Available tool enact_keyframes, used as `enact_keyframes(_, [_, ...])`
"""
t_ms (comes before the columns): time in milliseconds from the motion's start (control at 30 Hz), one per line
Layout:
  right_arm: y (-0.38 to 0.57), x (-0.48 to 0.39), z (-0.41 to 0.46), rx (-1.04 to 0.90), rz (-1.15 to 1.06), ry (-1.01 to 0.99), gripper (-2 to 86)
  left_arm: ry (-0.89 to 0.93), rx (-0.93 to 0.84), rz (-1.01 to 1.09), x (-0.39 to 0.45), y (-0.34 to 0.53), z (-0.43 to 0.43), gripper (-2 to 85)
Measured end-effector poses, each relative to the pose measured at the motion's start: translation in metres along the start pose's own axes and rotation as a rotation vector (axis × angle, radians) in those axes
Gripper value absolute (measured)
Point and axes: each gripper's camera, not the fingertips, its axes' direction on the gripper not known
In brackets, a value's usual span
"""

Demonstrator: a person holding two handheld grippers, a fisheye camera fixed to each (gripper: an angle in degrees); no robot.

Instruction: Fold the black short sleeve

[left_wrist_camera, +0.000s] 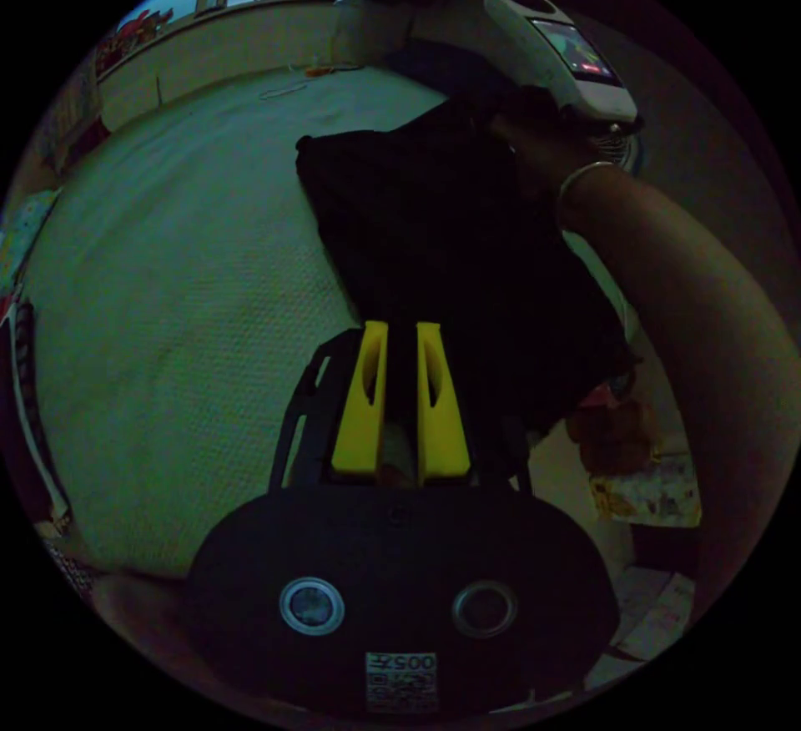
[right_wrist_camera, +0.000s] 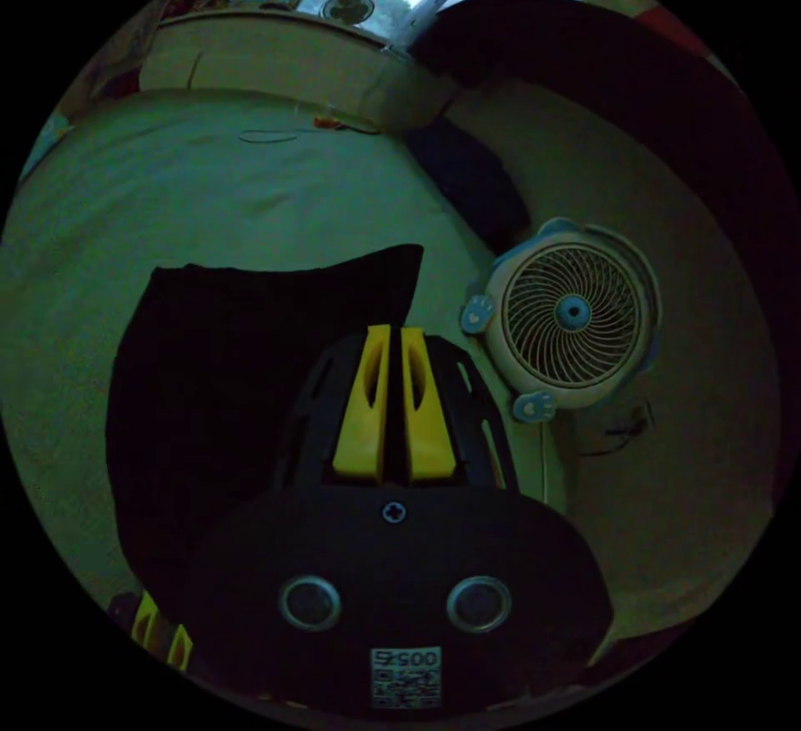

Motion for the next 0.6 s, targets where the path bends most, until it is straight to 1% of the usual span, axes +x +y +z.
enact_keyframes(167, [0.013,-0.003,-0.009,-0.012,-0.015,0.013,-0.9,0.016,0.004,-0.011,0.003,0.020,-0.020,6.7])
enact_keyframes(267, [0.019,-0.010,-0.013,-0.091,-0.036,0.049,1.0,0.014,0.009,-0.005,0.001,0.036,-0.033,7.1])
enact_keyframes(333, [0.022,-0.010,-0.018,-0.141,0.004,0.051,2.3,0.025,0.008,-0.009,-0.003,0.046,-0.043,7.6])
enact_keyframes(433, [0.031,-0.007,-0.052,-0.065,0.077,-0.074,2.5,0.069,-0.012,-0.013,-0.014,0.063,-0.062,10.3])
enact_keyframes(500, [0.041,-0.019,-0.083,-0.041,0.044,-0.150,2.6,0.081,-0.013,-0.001,-0.020,0.076,-0.078,11.2])
enact_keyframes(533, [0.045,-0.024,-0.090,-0.048,0.029,-0.158,2.7,0.087,-0.005,0.000,-0.025,0.086,-0.089,11.3])
enact_keyframes(600, [0.061,-0.048,-0.117,-0.072,-0.008,-0.246,2.8,0.097,0.000,0.006,-0.034,0.101,-0.107,11.3])
